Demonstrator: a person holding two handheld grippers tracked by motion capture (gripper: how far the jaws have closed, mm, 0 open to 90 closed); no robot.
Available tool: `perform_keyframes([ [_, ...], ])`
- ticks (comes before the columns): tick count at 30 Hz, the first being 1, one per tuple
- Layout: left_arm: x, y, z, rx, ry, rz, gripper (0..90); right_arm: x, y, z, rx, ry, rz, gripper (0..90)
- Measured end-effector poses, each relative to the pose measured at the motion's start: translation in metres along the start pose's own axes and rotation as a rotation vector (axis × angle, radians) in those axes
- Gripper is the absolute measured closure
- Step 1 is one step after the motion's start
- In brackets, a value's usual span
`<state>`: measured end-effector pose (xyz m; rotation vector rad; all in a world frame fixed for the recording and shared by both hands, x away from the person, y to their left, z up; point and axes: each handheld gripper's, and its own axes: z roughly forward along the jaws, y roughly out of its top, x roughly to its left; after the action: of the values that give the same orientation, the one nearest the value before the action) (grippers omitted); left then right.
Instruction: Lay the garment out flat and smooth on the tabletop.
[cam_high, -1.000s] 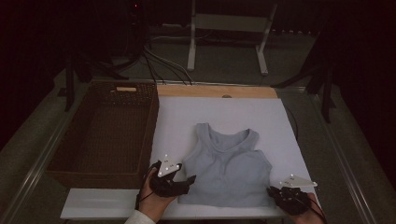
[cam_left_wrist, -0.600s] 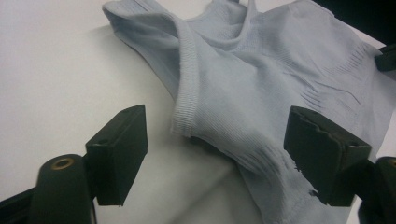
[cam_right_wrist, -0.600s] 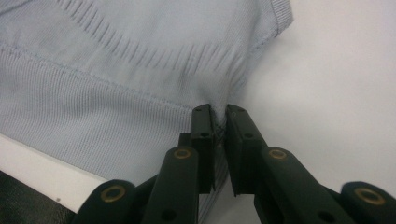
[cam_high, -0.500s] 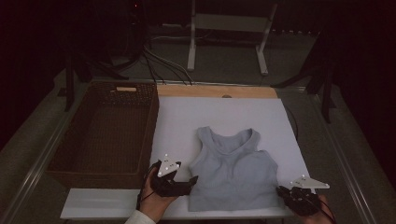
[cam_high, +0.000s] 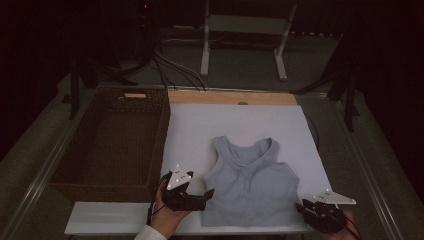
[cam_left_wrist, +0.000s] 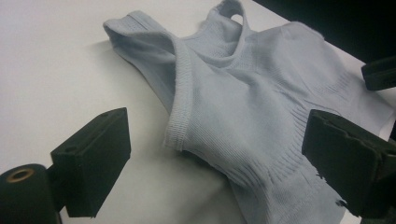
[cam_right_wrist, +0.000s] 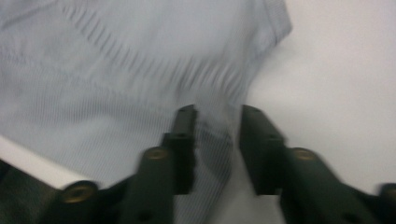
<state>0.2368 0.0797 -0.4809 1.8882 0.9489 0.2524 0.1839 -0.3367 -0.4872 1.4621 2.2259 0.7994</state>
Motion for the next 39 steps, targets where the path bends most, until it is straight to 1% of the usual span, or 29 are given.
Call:
perform_keyframes([
  [2, 0.0, 0.0, 0.001, -0.001, 0.0, -0.001, 7.6, -0.003, 0.002, 0.0, -0.022, 0.007, 0.018, 55.2],
  [4, -0.001, 0.0, 0.001, 0.001, -0.004, 0.006, 6.3, -0.004, 0.005, -0.001, -0.041, 0.022, 0.032, 50.5],
  [6, -0.002, 0.0, 0.001, 0.005, -0.004, 0.014, 3.2, -0.004, 0.008, -0.001, -0.055, 0.026, 0.044, 47.0],
  [8, -0.002, 0.0, 0.001, 0.004, -0.009, 0.018, 1.1, -0.004, 0.01, -0.001, -0.063, 0.03, 0.046, 44.4],
  [11, -0.002, 0.0, 0.0, 0.0, -0.01, 0.017, 0.5, -0.003, 0.012, -0.001, -0.074, 0.028, 0.045, 39.6],
  [14, -0.002, 0.0, 0.0, -0.001, -0.02, 0.018, 0.4, -0.003, 0.014, -0.003, -0.089, 0.024, 0.05, 35.5],
  [16, -0.002, -0.001, 0.001, 0.003, -0.026, 0.019, 0.3, -0.004, 0.016, -0.004, -0.107, 0.019, 0.057, 31.0],
  [19, -0.003, -0.002, 0.002, 0.015, -0.033, 0.023, 0.3, -0.005, 0.017, -0.004, -0.118, 0.024, 0.063, 29.4],
  [26, -0.004, -0.003, 0.004, 0.017, -0.036, 0.025, 0.3, -0.008, 0.022, -0.005, -0.16, 0.026, 0.071, 27.3],
  [28, -0.003, -0.003, 0.004, 0.016, -0.038, 0.024, 0.3, -0.008, 0.023, -0.005, -0.163, 0.027, 0.073, 27.1],
  [35, -0.002, -0.003, 0.004, 0.016, -0.037, 0.025, 0.3, -0.007, 0.028, -0.003, -0.194, 0.03, 0.064, 23.9],
  [39, -0.002, -0.003, 0.005, 0.02, -0.037, 0.024, 0.3, -0.006, 0.031, -0.001, -0.222, 0.033, 0.054, 21.3],
])
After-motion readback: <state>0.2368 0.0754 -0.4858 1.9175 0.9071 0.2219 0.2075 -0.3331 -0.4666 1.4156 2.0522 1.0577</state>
